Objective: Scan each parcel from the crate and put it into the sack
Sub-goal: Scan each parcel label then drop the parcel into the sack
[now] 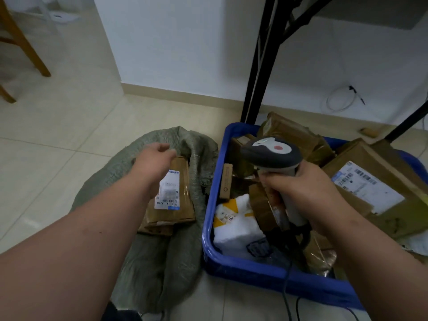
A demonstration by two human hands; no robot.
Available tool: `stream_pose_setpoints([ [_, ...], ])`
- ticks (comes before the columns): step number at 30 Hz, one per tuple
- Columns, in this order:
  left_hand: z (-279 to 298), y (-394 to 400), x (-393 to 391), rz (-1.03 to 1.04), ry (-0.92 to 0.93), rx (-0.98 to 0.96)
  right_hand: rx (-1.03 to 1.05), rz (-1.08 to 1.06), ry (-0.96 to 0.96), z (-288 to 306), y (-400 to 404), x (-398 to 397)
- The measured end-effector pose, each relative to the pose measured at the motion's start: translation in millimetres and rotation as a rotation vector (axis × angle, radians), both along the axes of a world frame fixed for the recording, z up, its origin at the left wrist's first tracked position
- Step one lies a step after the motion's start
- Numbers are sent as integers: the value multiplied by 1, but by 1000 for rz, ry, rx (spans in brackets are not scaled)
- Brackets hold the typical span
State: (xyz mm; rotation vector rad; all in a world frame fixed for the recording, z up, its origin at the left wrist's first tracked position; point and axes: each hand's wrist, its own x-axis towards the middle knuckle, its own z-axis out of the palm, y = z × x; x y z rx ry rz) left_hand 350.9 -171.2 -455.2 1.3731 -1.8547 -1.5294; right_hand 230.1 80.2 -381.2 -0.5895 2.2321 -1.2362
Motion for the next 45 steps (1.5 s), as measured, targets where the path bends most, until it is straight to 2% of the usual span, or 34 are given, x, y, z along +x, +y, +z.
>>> stream_pose_setpoints([
  [6, 30, 72, -23, -269, 20, 66, 61, -180, 29, 1, 47, -29],
  [11, 32, 127, -57, -493, -70, 174, 72, -315, -6, -12, 78, -56],
  [16, 16, 170, -90, -679, -324, 333, 67, -380, -136, -32, 97, -79],
  [20, -6, 197, -100, -720, -471, 311, 110, -369, -210, -43, 100, -89],
  [27, -37, 245, -117, -468, -308, 215, 146, -269, -189, -51, 98, -84],
  [31, -35, 244, -114, -388, -264, 156, 122, -262, -174, -43, 101, -83],
  [34, -17, 226, -104, -370, -213, 168, 95, -282, -177, -32, 105, -84],
  [42, 51, 166, -58, -239, 136, 308, -94, -299, -185, 1, 105, -62],
  [45, 66, 149, -40, -247, 204, 324, -133, -273, -192, 9, 101, -48],
])
